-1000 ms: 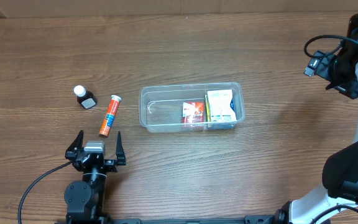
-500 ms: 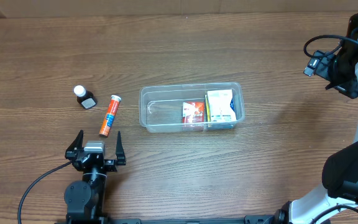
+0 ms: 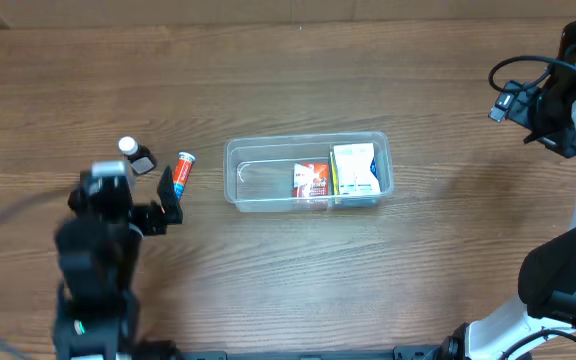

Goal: Pack container

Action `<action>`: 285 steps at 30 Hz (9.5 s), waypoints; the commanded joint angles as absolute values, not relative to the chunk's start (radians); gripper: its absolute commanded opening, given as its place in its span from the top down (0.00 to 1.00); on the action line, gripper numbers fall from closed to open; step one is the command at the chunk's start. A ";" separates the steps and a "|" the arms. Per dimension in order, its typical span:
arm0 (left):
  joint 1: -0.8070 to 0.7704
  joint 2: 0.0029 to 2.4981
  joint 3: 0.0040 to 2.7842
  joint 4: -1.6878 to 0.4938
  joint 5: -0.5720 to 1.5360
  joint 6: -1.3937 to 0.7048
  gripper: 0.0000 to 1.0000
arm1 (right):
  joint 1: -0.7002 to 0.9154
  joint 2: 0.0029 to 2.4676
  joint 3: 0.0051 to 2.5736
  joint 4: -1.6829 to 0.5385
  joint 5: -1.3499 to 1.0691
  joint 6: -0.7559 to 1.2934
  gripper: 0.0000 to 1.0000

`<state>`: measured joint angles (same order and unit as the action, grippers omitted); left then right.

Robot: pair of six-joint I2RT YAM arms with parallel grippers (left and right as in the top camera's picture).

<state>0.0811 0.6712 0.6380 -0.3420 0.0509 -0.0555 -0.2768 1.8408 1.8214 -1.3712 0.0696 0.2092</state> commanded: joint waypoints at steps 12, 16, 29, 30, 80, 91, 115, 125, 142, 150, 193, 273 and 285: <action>0.118 1.547 1.117 -0.682 0.230 -0.075 0.00 | -0.276 1.806 1.847 -1.367 0.077 0.209 0.00; 0.120 1.546 1.224 -0.754 0.067 -0.174 0.00 | -0.276 1.806 1.847 -1.367 0.077 0.209 0.00; 0.120 1.727 1.261 -0.631 -0.168 -0.240 0.00 | -0.276 1.806 1.847 -1.367 0.077 0.209 0.00; 0.120 1.750 1.261 -0.623 -0.168 -0.239 0.00 | -0.276 1.806 1.847 -1.367 0.077 0.209 0.00; -0.459 1.878 1.802 -1.180 -0.104 -0.383 0.96 | -0.276 1.806 1.847 -1.367 0.077 0.209 0.00; -0.459 2.054 1.802 -1.140 -0.115 -0.423 0.96 | -0.276 1.806 1.847 -1.367 0.077 0.209 0.00; -0.459 2.055 1.802 -1.136 -0.115 -0.397 0.64 | -0.276 1.806 1.847 -1.367 0.077 0.209 0.00; -0.459 2.044 1.803 -1.148 -0.112 -0.377 0.66 | -0.276 1.806 1.847 -1.367 0.077 0.209 0.00; -0.211 1.721 1.799 -1.444 -0.165 -0.313 0.16 | -0.276 1.806 1.847 -1.367 0.077 0.209 0.00; -0.096 1.728 1.346 -1.071 -0.101 -0.133 0.03 | -0.276 1.806 1.847 -1.367 0.077 0.209 0.00; 0.039 1.895 1.349 -0.729 0.047 0.037 0.94 | -0.276 1.806 1.847 -1.367 0.077 0.209 0.00; -0.500 1.909 1.490 -0.851 0.229 0.902 0.40 | -0.276 1.806 1.847 -1.367 0.077 0.209 0.00; -0.596 1.909 1.677 -0.905 0.146 0.638 0.27 | -0.276 1.806 1.847 -1.367 0.077 0.209 0.00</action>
